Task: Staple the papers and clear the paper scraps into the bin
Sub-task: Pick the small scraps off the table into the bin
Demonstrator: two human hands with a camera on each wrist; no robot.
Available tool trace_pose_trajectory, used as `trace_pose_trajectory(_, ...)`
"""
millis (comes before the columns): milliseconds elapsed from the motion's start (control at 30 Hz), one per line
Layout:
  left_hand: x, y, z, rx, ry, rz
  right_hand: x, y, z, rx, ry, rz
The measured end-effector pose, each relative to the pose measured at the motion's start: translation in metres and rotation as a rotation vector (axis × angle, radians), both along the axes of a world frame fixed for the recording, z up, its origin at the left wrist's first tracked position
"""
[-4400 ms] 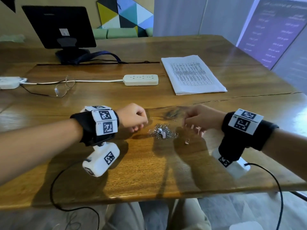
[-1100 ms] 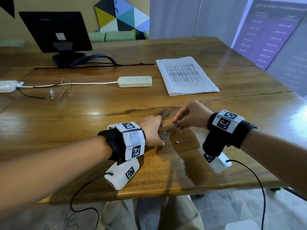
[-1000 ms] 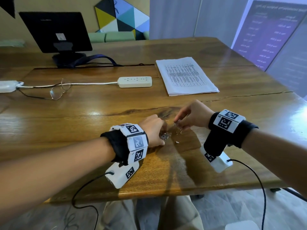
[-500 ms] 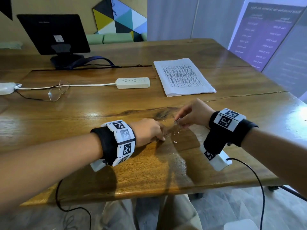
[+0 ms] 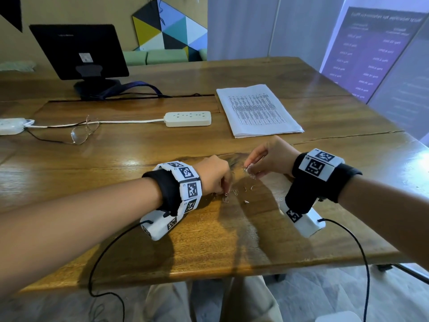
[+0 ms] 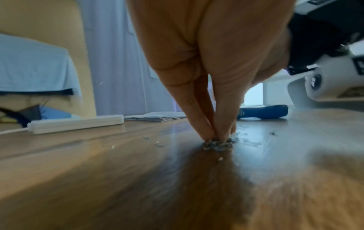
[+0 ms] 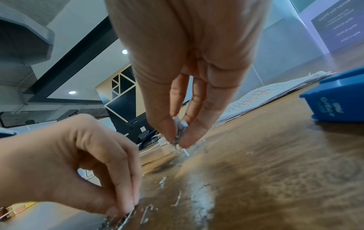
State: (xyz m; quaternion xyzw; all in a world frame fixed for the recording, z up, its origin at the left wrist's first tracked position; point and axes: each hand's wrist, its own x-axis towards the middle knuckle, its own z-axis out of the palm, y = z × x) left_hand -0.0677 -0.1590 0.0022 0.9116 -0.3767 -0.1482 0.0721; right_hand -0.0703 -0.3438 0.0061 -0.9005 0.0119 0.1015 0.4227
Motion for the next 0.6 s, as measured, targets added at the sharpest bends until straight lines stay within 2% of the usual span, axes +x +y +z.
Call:
trace_pose_trajectory(400,0.005,0.003,-0.002,-0.116,0.128,0.237,-0.011,0.002,-0.001,0.033,0.007,0.015)
trace_pose_trajectory(600,0.009,0.006,0.004,-0.3,0.293,0.405,-0.024,0.001,0.005,0.102,-0.008,-0.015)
